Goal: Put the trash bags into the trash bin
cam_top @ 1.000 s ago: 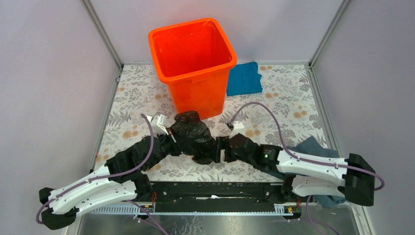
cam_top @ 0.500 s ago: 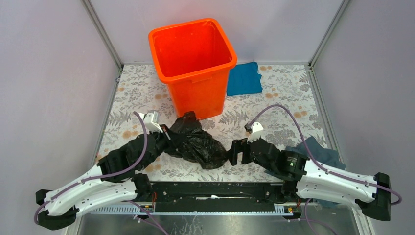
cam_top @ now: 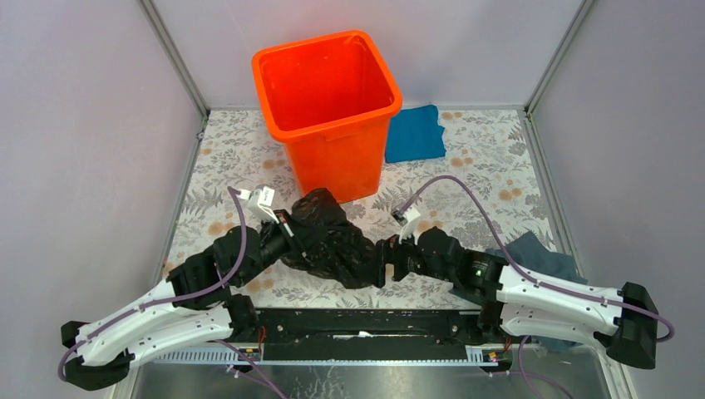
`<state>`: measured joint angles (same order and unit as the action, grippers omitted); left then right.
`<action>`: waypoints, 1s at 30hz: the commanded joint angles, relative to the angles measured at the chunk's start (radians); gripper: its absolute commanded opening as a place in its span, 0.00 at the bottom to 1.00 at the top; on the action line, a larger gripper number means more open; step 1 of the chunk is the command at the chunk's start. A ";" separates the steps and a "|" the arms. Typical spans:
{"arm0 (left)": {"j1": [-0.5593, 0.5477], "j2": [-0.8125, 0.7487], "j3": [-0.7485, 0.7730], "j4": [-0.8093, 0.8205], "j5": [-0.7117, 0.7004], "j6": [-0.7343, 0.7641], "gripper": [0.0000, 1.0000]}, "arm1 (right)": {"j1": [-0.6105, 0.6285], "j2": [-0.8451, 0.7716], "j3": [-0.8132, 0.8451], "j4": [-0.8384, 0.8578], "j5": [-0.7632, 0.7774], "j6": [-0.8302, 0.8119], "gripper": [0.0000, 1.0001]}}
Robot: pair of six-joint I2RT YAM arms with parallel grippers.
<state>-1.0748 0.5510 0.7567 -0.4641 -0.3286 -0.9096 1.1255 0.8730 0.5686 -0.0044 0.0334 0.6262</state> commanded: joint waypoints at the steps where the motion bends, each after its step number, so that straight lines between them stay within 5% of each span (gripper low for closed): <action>1: 0.003 0.005 -0.024 0.119 0.052 -0.036 0.00 | -0.003 0.071 0.044 0.149 -0.211 0.012 0.95; 6: 0.002 0.042 -0.025 0.147 0.079 -0.034 0.00 | -0.003 0.132 0.061 0.200 -0.101 0.052 0.86; 12: 0.003 0.125 0.051 -0.013 0.064 0.010 0.02 | -0.038 0.095 0.086 0.154 0.047 0.091 0.25; 15: 0.002 0.131 0.084 -0.104 0.019 0.021 0.24 | -0.136 0.084 0.083 0.060 0.018 0.141 0.00; 17: 0.003 0.113 0.076 -0.113 0.015 0.036 0.30 | -0.216 0.064 0.039 0.066 -0.060 0.154 0.00; 20: 0.003 0.083 0.045 -0.105 0.004 0.044 0.17 | -0.292 0.034 0.004 0.034 -0.137 0.125 0.00; 22: 0.003 0.082 0.035 -0.101 -0.005 0.041 0.21 | -0.295 0.027 0.018 -0.035 -0.153 0.056 0.03; 26: 0.003 0.125 0.029 -0.115 -0.021 0.037 0.70 | -0.295 0.080 0.066 -0.214 -0.173 -0.054 0.39; 30: 0.003 0.182 -0.029 -0.122 -0.065 -0.015 0.96 | -0.294 0.153 0.047 -0.251 -0.279 -0.128 0.74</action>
<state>-1.0744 0.6853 0.7780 -0.5861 -0.3332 -0.8852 0.8330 0.9691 0.5991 -0.1585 -0.1280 0.6125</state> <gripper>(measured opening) 0.853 0.630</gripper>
